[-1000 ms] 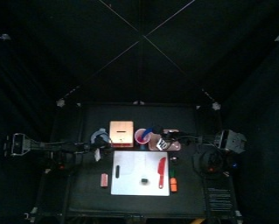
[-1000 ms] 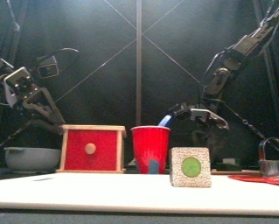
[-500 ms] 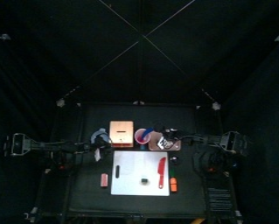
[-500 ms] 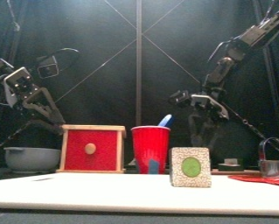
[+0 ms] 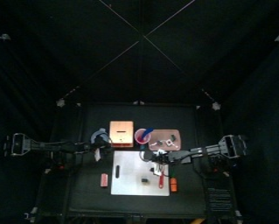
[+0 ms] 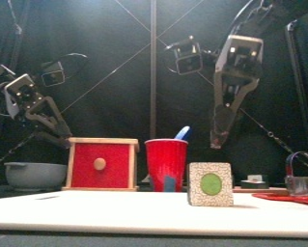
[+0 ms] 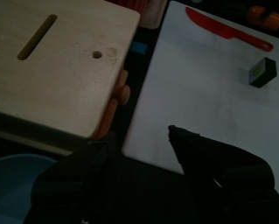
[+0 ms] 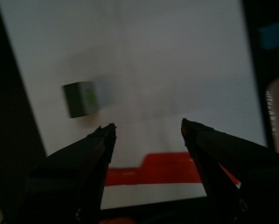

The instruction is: Place 2 cut sections into the bowl and 2 cut sections onto the plate

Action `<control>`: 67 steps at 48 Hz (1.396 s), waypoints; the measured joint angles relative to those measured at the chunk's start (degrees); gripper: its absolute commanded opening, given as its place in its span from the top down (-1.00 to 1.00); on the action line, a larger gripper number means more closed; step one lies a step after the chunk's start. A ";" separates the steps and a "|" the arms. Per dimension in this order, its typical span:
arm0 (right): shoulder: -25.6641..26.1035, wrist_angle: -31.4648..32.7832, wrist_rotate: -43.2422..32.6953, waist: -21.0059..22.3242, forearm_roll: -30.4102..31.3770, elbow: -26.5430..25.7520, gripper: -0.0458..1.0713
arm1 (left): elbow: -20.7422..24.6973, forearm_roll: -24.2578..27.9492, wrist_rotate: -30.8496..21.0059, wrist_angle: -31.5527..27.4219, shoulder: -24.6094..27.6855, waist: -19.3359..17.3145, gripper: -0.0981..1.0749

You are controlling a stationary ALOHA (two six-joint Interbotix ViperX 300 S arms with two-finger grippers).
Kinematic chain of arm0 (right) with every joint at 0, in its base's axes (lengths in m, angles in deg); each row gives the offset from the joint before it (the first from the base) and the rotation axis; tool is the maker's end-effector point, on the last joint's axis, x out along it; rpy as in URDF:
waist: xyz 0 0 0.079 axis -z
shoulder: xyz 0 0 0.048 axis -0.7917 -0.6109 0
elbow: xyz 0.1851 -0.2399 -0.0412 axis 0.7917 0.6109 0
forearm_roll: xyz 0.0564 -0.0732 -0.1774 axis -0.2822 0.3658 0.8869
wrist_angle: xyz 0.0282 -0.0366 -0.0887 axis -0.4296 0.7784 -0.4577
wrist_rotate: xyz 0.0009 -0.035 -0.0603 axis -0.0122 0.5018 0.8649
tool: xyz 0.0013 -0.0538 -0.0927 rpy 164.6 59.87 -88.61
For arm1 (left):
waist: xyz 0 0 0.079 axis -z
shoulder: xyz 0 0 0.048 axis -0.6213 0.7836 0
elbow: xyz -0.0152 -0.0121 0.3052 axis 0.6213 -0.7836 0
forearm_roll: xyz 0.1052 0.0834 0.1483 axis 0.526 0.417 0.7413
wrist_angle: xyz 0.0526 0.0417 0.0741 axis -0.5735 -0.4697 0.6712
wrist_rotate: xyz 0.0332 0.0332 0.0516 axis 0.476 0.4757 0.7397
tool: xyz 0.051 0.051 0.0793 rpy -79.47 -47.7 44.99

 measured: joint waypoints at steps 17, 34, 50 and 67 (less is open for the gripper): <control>-11.78 4.04 0.44 -5.89 -1.85 -11.78 -0.74 | 0.09 -0.18 -0.09 0.00 0.00 0.09 -0.65; -17.67 7.03 -0.09 -8.26 -2.37 -15.47 -0.72 | 0.09 -0.79 -0.18 0.00 0.00 0.09 -0.65; -18.11 8.96 -0.18 -8.17 -1.85 -15.47 -0.07 | 0.00 -1.49 -0.18 0.09 0.00 0.09 -0.65; -11.16 9.32 -1.05 -4.75 -1.41 -7.47 0.00 | -0.62 -1.58 -0.18 0.09 0.00 0.09 -0.65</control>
